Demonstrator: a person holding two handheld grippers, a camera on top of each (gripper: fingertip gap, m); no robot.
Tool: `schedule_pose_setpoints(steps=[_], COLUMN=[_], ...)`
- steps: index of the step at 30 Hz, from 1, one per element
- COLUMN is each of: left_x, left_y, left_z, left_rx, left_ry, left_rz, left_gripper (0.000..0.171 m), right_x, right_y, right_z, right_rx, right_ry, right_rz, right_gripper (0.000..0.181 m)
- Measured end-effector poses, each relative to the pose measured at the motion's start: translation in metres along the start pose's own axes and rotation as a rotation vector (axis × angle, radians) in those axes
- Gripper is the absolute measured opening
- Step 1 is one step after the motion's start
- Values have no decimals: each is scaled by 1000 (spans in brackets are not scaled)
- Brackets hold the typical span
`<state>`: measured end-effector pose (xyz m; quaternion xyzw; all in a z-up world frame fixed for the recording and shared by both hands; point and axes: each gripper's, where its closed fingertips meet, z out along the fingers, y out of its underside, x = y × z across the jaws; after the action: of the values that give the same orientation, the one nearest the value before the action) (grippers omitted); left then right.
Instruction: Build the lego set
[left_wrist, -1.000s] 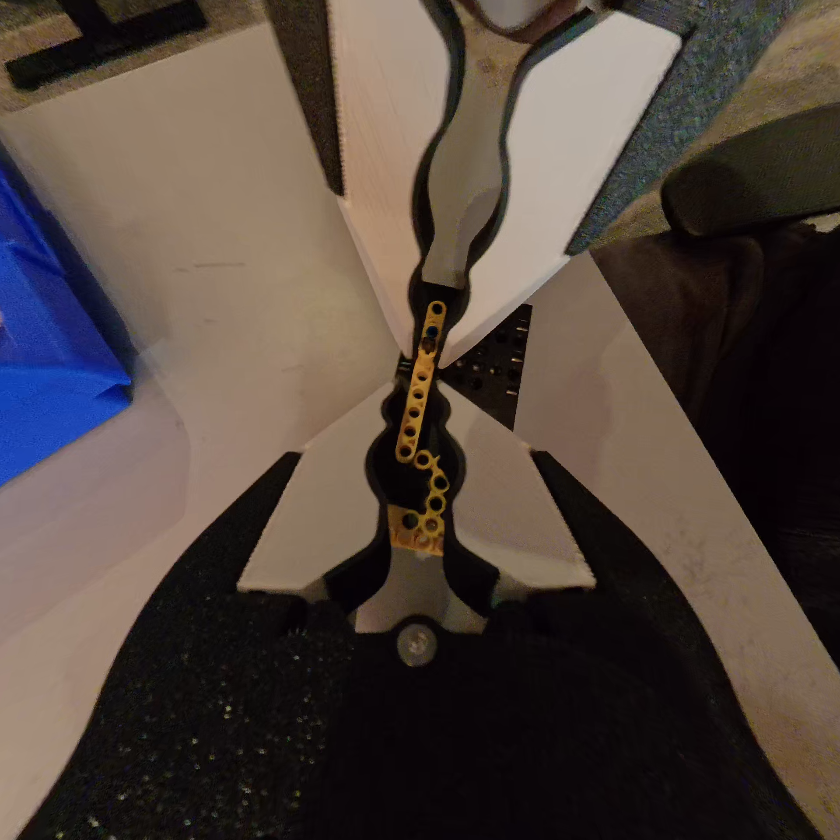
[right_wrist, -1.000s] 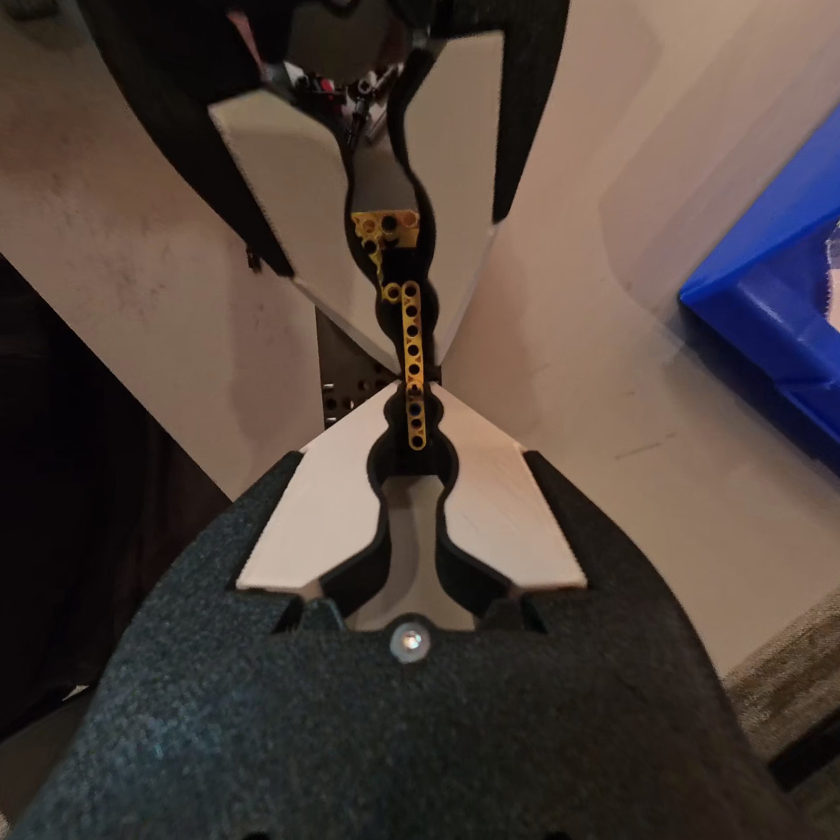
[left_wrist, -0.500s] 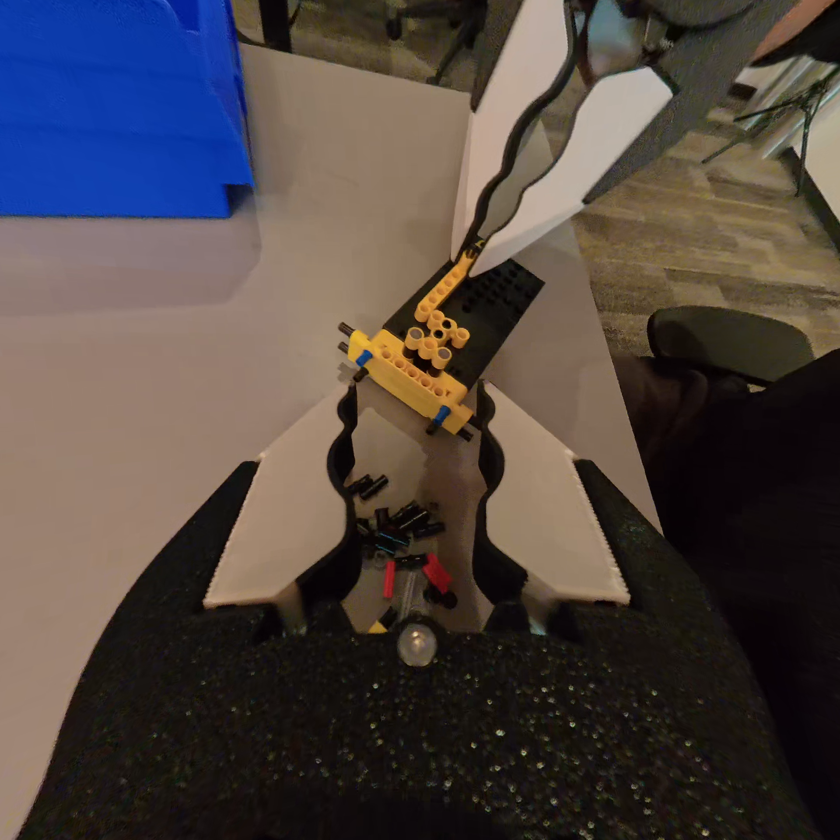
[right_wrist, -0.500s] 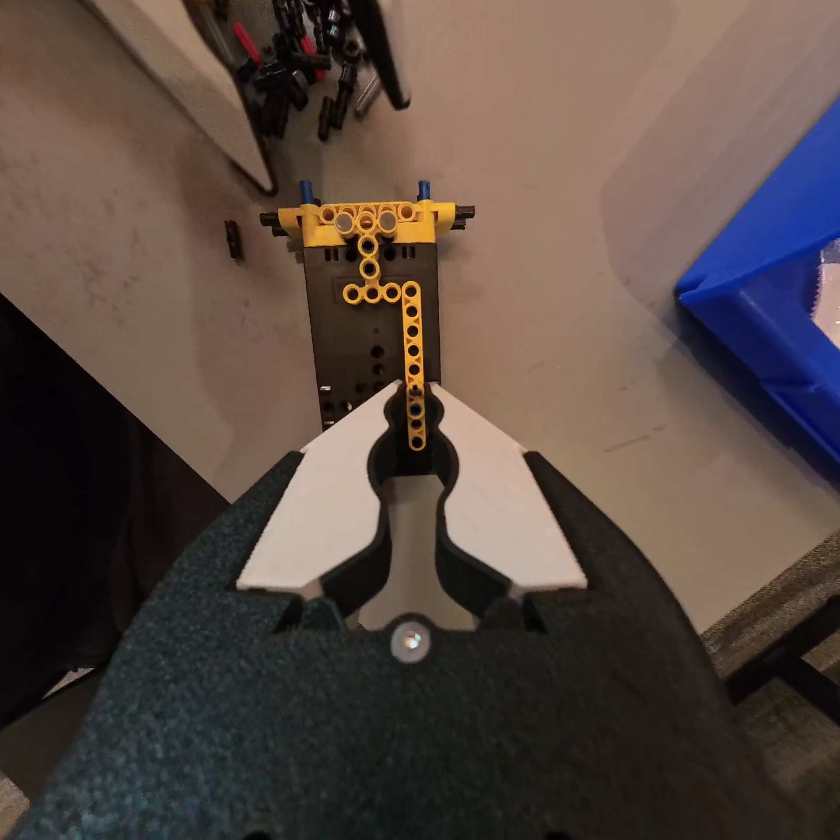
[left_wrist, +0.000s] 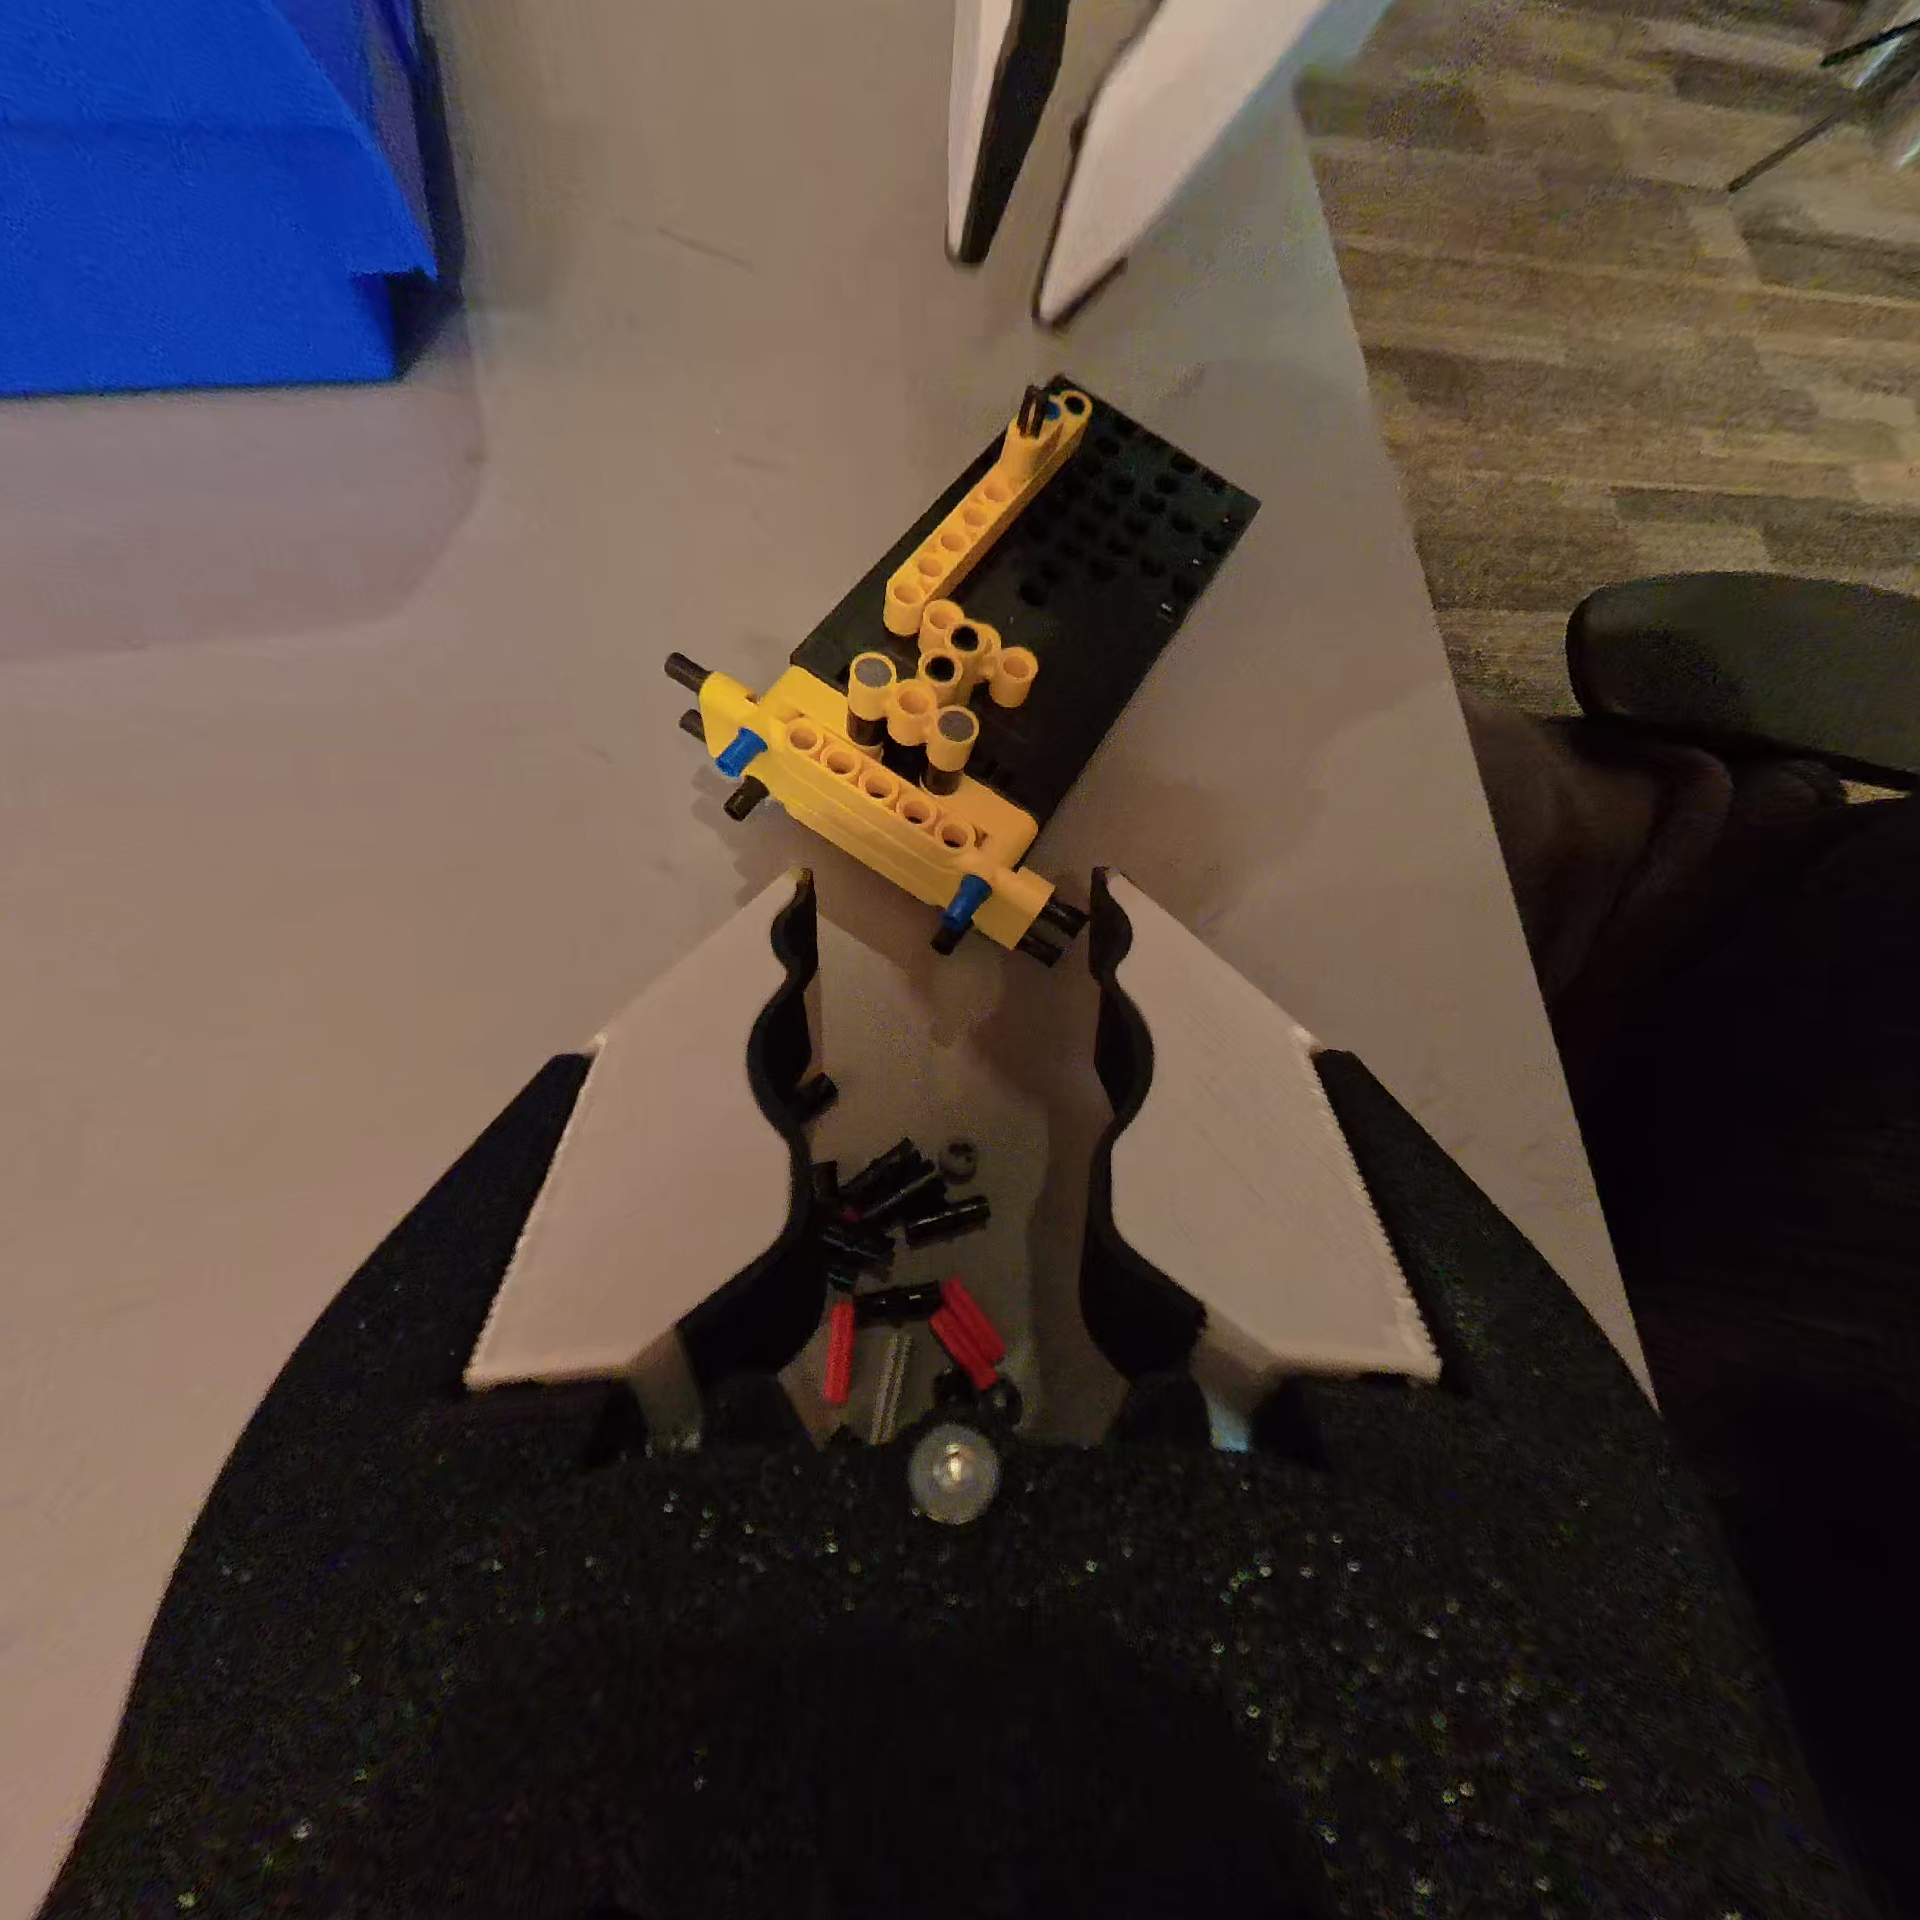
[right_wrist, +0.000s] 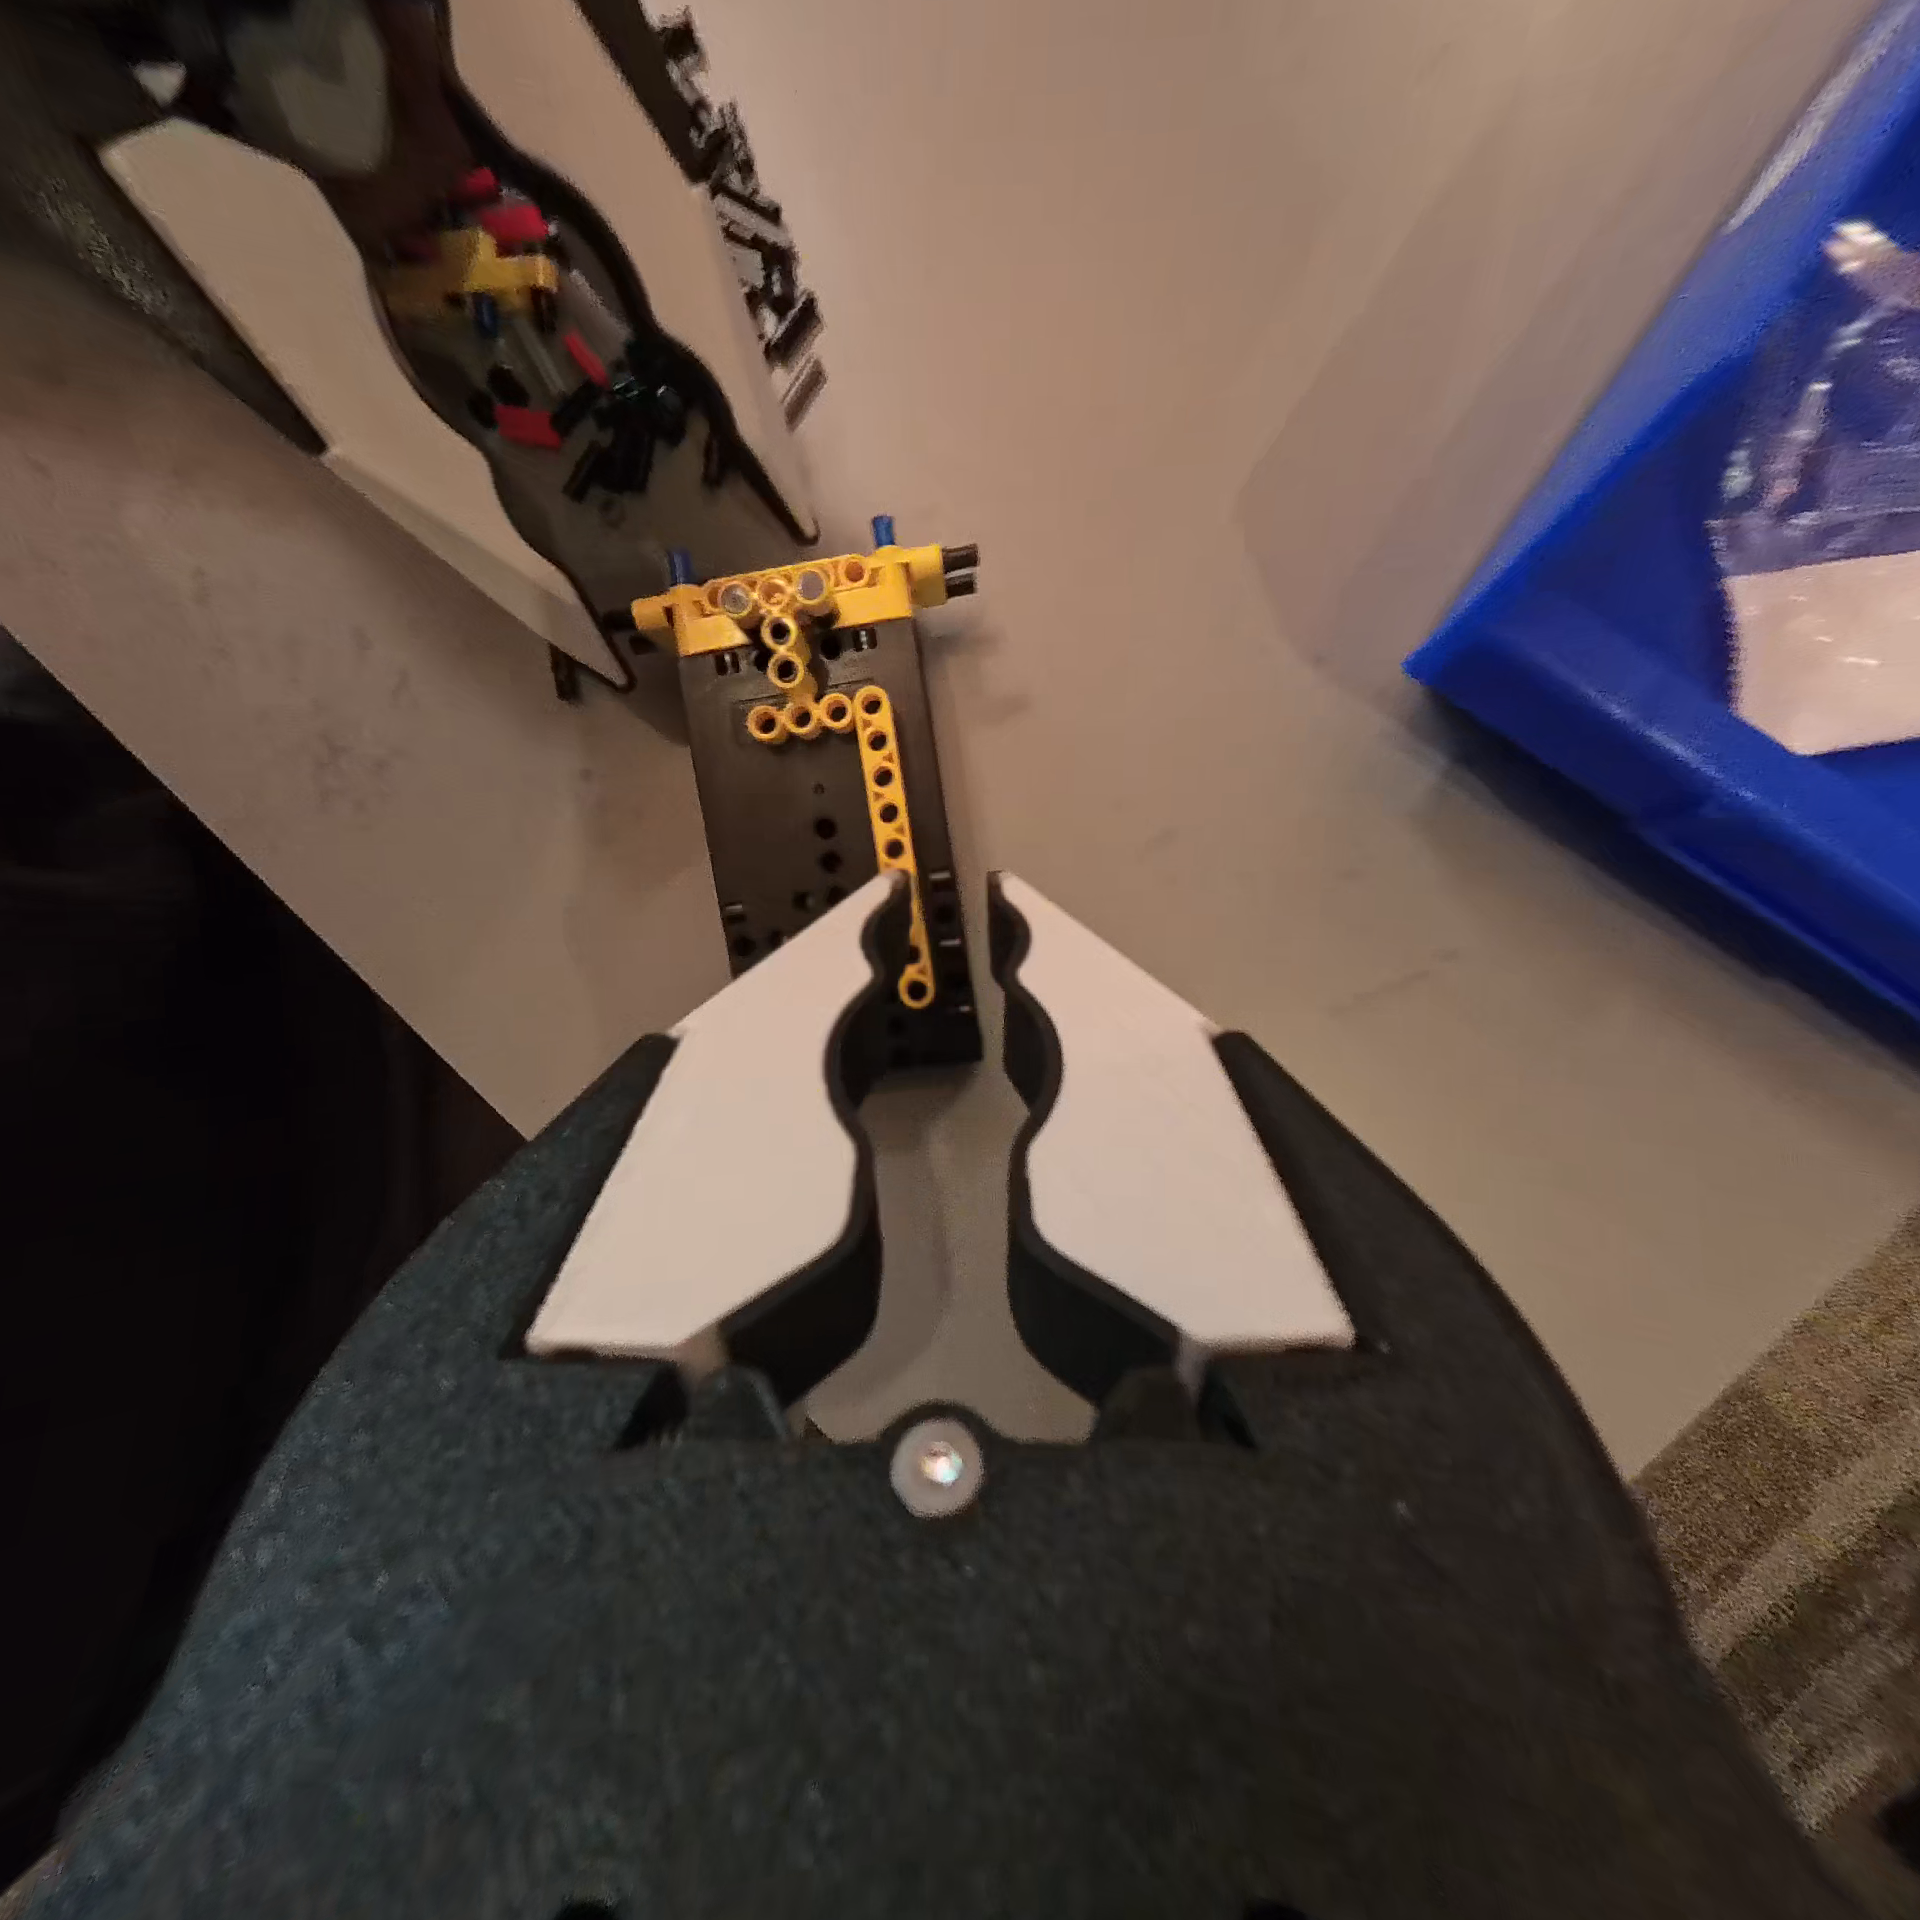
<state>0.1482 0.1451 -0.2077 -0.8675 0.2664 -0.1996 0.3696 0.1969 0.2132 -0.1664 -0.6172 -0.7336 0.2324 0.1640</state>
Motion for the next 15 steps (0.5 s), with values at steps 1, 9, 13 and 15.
schedule_pose_setpoints(steps=[1,9,13,15], left_x=[0,0,0,0], left_y=[1,4,5,7], left_z=[1,5,6,6], left_rx=[-6,-17,-23,-33], left_ry=[1,8,1,-5], left_rz=[2,4,12,20], left_gripper=[52,52,52,52], right_x=[2,-4,-7,-8], right_y=[2,28,17,22], right_z=[-3,9,6,10], right_rx=[5,-96,-93,-148], right_ry=[11,71,61,47], right_rz=[2,-106,-124,-125], right_gripper=[12,8,4,0])
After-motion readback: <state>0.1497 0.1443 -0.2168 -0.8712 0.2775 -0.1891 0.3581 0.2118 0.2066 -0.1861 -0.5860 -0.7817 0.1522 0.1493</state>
